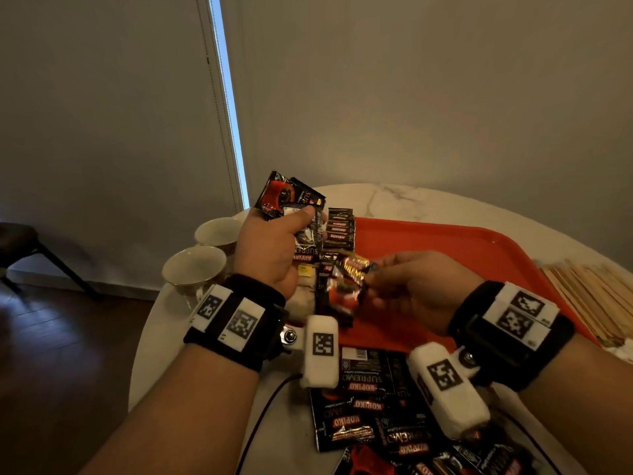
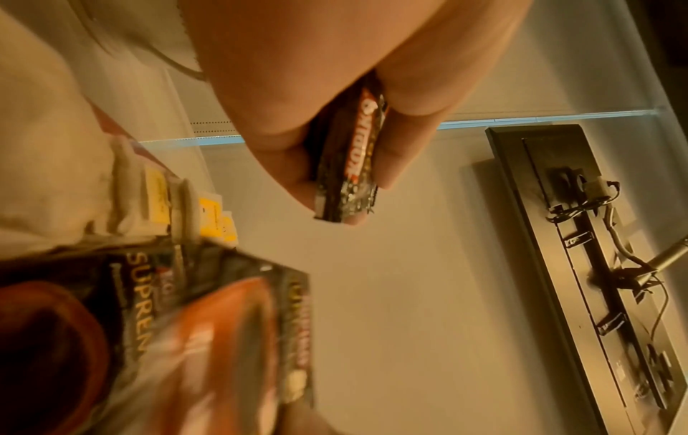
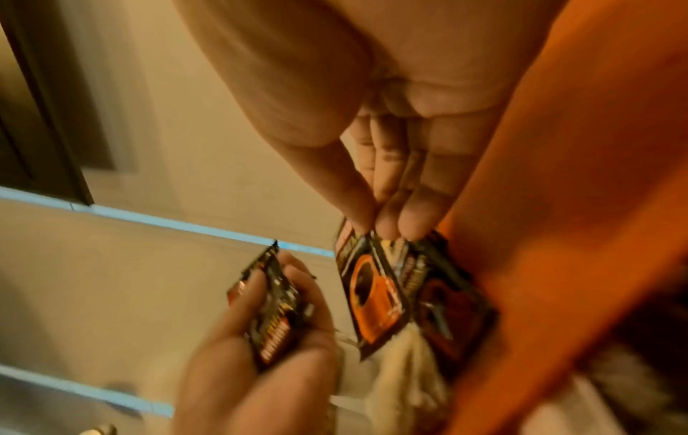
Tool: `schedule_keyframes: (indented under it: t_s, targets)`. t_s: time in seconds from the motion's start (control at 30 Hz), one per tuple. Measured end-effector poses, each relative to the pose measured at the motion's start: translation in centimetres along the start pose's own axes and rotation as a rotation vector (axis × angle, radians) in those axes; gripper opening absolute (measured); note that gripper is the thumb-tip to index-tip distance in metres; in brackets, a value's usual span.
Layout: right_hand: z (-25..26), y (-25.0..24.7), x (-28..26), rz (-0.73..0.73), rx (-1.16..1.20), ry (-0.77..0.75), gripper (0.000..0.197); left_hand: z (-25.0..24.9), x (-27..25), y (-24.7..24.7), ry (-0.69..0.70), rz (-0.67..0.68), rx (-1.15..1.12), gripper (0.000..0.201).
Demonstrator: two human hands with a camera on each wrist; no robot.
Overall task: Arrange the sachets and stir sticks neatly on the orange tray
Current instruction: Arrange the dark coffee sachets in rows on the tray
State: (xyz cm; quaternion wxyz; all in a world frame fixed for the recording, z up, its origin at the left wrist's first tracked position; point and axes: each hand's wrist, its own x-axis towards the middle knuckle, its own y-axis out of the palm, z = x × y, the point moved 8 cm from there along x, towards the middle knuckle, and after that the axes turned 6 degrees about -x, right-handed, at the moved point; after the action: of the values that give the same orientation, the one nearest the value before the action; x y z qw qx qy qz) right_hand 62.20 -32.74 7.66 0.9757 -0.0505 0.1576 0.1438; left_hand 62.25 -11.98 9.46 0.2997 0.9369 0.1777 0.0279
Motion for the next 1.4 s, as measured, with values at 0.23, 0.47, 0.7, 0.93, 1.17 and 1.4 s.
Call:
schedule_keyframes:
  t_s: [0.23, 0.47, 0.7, 0.93, 1.17, 1.4]
  targets:
    - [-1.2, 1.2, 0.2, 0.007, -0.22, 0.053, 0.018, 0.0, -0.2, 0.3, 0.014, -0.004, 0.017, 0.038]
    - [-0.8, 0.9, 0.1, -0.077, -0.263, 0.029, 0.024, -0.2, -0.2, 0.2, 0.002, 0.005, 0.025, 0.038]
    - [-2.0, 1.6, -1.1, -0.034, -0.234, 0.079, 0.009, -0.1, -0.1, 0.1, -0.009, -0.001, 0.02, 0.04]
    - [-1.8, 1.4, -0.9, -0.074, -0.192, 0.044, 0.013, 0.0, -0.3, 0.1, -0.017, -0.014, 0.004, 0.036]
    - [-1.4, 1.5, -0.2, -0.063, -0.091, 0.04, 0.008, 0.5, -0.6, 0.3, -0.075, -0.021, -0.018, 0.039]
    - [3.3, 1.0, 0.1, -0.009, -0.114, -0.215, 0.021, 1.6, -1.5, 2.0, -0.153, 0.093, 0.02, 0.03]
